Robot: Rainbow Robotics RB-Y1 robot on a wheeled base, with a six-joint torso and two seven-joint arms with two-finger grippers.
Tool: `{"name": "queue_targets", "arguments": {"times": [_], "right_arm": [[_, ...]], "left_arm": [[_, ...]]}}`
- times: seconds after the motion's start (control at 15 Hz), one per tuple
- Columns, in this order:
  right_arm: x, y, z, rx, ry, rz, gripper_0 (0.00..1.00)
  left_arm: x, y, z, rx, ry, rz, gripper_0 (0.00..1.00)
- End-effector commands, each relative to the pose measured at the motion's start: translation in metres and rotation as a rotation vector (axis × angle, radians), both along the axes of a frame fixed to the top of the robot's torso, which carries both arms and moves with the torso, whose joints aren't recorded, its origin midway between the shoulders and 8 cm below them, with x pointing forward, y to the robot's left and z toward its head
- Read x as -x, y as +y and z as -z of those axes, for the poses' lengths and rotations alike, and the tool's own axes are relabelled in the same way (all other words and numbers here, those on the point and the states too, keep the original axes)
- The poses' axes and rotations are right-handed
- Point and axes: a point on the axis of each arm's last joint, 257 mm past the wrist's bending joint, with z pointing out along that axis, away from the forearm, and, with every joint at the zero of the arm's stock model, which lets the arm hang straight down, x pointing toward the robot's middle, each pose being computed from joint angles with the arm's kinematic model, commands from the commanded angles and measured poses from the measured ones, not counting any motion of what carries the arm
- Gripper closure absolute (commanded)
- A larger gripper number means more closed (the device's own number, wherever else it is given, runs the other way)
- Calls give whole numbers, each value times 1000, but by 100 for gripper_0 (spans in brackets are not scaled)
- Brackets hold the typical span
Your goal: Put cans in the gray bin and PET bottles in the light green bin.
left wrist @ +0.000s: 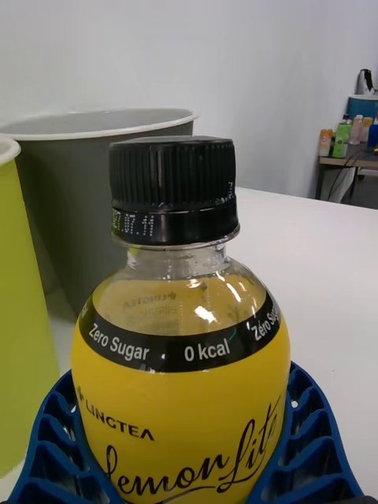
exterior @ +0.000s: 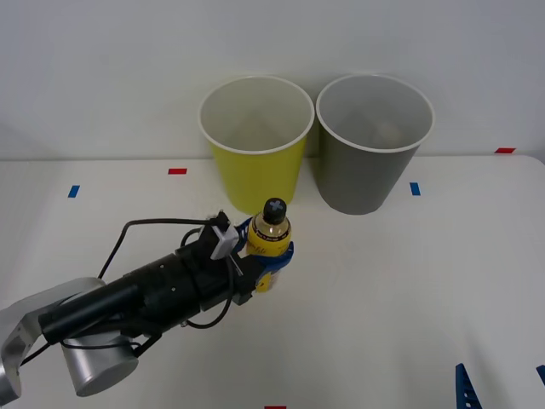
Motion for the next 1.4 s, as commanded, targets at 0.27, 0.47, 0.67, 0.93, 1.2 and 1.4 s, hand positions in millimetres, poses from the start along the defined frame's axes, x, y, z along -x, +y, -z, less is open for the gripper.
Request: {"name": "queue_targets", "arguments": {"times": [0.27,0.47,0.67,0.93,1.2,1.4], "right_arm": [[0,0,0,0,0,0,0],[0,0,0,0,0,0,0],[0,0,0,0,0,0,0],[0,0,0,0,0,0,0],[0,0,0,0,0,0,0],[0,0,0,0,0,0,0]], "left_arm": [[-2,1,-55,-114,17,-26,100],[-6,7,-80,-149,9,-54,100],[-2,9,-128,-130,8,-72,100],[17,19,-175,-106,77,-73,100],[32,42,-213,-73,116,-77,100],[46,64,-243,-17,118,-76,100]]}}
